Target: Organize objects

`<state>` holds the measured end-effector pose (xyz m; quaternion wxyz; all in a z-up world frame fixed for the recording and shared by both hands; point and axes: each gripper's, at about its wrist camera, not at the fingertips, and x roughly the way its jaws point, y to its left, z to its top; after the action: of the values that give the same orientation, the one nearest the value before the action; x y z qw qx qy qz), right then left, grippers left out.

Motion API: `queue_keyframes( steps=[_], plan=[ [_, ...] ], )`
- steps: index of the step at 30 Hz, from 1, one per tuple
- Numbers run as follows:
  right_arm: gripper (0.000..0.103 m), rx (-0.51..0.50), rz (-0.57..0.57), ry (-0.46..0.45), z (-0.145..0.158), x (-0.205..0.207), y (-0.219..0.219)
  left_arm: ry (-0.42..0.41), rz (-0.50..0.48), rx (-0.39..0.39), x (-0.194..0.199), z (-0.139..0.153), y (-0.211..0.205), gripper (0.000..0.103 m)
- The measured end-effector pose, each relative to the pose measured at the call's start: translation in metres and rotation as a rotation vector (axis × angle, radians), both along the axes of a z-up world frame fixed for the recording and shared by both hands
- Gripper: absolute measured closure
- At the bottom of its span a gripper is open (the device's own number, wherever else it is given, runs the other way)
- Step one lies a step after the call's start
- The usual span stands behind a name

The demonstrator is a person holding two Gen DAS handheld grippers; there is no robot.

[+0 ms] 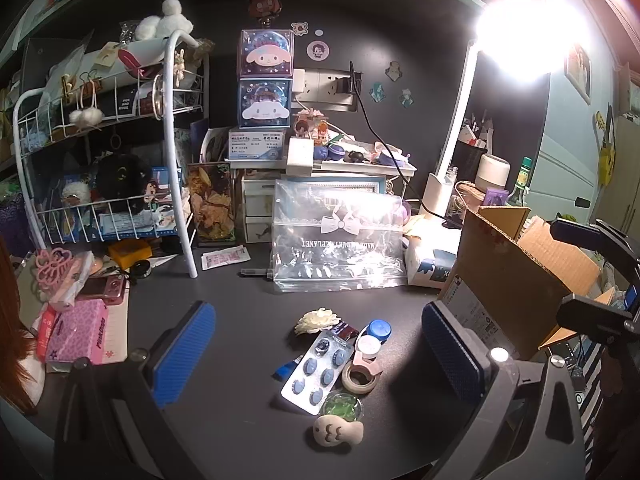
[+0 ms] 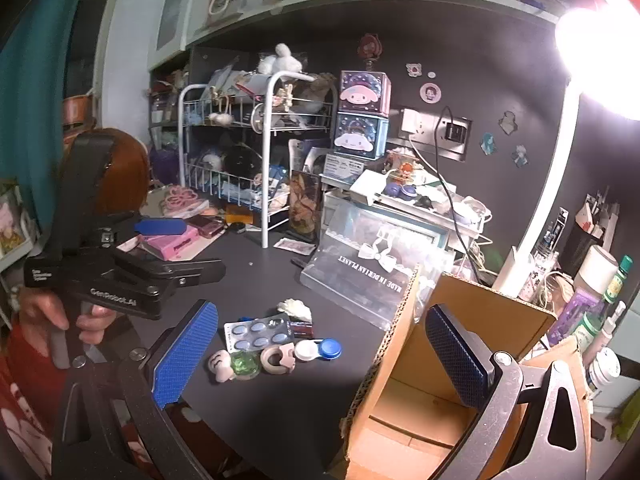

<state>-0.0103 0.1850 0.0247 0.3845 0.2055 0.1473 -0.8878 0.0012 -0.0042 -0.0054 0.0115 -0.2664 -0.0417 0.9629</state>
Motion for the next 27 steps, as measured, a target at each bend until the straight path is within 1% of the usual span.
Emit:
queue_keyframes(
  steps=[4, 15, 27],
  plan=[
    [0.000, -0.010, -0.003, -0.012, 0.0003, -0.0007, 0.0011, 0.001, 0.008, 0.001, -0.0001, 0.0002, -0.0013, 0.000],
    [0.000, 0.019, -0.009, 0.015, -0.0029, 0.0041, -0.0033, 0.004, 0.018, 0.004, 0.0039, -0.0018, -0.0048, 0.000],
    [0.000, 0.015, -0.010, 0.000, -0.0021, 0.0040, -0.0019, 0.005, 0.016, 0.016, 0.0058, 0.0004, -0.0059, 0.000]
  ],
)
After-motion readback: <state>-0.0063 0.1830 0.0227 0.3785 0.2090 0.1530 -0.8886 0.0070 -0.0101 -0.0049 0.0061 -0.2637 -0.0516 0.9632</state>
